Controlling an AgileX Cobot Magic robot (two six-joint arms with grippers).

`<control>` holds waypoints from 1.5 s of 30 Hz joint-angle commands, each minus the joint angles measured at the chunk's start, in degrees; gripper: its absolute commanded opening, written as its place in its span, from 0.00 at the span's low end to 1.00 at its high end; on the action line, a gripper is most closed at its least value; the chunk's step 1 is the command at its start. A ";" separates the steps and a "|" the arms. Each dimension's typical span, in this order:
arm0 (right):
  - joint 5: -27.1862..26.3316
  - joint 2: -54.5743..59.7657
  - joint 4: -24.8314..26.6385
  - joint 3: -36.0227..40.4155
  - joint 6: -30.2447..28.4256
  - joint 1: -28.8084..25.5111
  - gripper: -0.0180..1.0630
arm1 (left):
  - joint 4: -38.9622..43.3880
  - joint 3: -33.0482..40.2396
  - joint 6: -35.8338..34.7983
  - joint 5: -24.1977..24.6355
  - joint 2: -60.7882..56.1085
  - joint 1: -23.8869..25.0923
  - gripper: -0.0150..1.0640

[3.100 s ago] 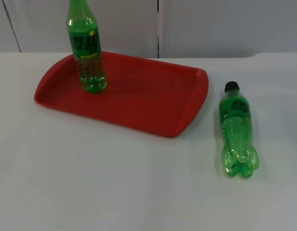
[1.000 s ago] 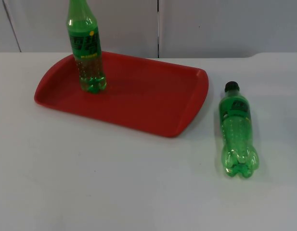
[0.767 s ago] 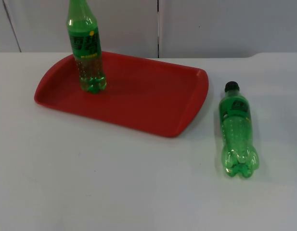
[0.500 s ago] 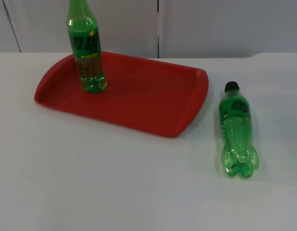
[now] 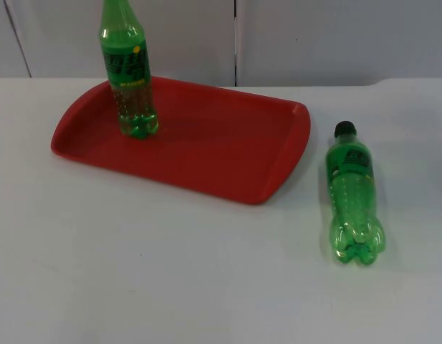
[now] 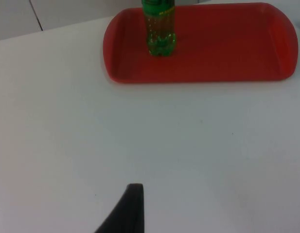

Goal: Place the bottle upright on the tray.

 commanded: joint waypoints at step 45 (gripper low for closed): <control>0.86 53.27 -16.86 -27.00 34.24 20.99 0.91 | -0.39 0.31 -0.32 -0.67 -0.29 -0.24 0.99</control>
